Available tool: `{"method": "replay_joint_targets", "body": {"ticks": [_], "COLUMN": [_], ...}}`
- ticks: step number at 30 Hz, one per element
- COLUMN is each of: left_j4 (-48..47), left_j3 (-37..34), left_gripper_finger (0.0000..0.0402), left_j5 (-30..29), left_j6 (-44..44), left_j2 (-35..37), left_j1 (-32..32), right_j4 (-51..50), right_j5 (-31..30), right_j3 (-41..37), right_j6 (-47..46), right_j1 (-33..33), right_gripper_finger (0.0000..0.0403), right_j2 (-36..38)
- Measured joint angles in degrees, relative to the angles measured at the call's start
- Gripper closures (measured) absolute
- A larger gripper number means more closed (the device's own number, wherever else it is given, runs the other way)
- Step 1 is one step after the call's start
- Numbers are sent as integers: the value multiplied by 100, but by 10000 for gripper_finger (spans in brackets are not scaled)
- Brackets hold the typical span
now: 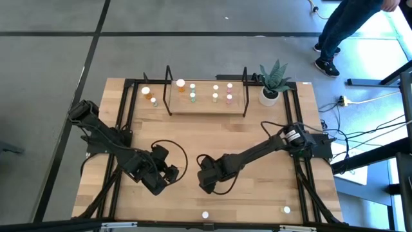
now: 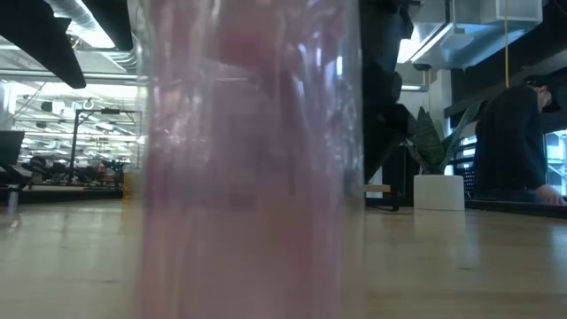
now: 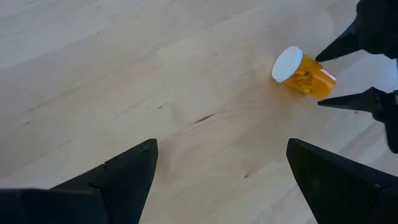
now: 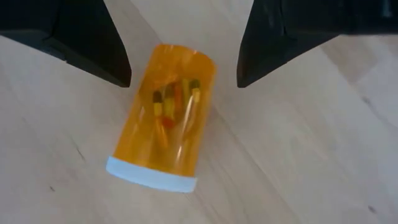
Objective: Pick and place medicine bottles onto shelf by color
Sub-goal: Put the right orange pill bottle on the shelf aligned with the other orange pill bottle
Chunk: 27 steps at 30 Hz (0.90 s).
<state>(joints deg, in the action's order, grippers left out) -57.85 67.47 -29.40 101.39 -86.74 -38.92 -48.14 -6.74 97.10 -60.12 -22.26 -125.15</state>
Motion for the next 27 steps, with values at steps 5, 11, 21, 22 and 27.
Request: {"method": "replay_joint_targets", "body": {"ticks": [5,11,21,22,27], "left_j4": [1,2,1,1,1], "left_j3": [1,0,1,0,0], "left_gripper_finger": [52,52,52,52,52], "left_j5": [6,13,16,16,36], "left_j6": [-1,-4,-8,-8,-183], "left_j2": [0,-1,-2,-2,-4], "left_j1": [0,0,0,0,0], "right_j4": [22,40,53,48,51], "right_j5": [-182,-159,-291,-324,-404], "right_j3": [0,0,2,2,2], "right_j6": [33,55,65,62,124], "right_j1": [2,2,-5,-5,-9], "right_gripper_finger": [115,145,163,169,213], "right_j2": [-92,-311,-343,-344,-351]}}
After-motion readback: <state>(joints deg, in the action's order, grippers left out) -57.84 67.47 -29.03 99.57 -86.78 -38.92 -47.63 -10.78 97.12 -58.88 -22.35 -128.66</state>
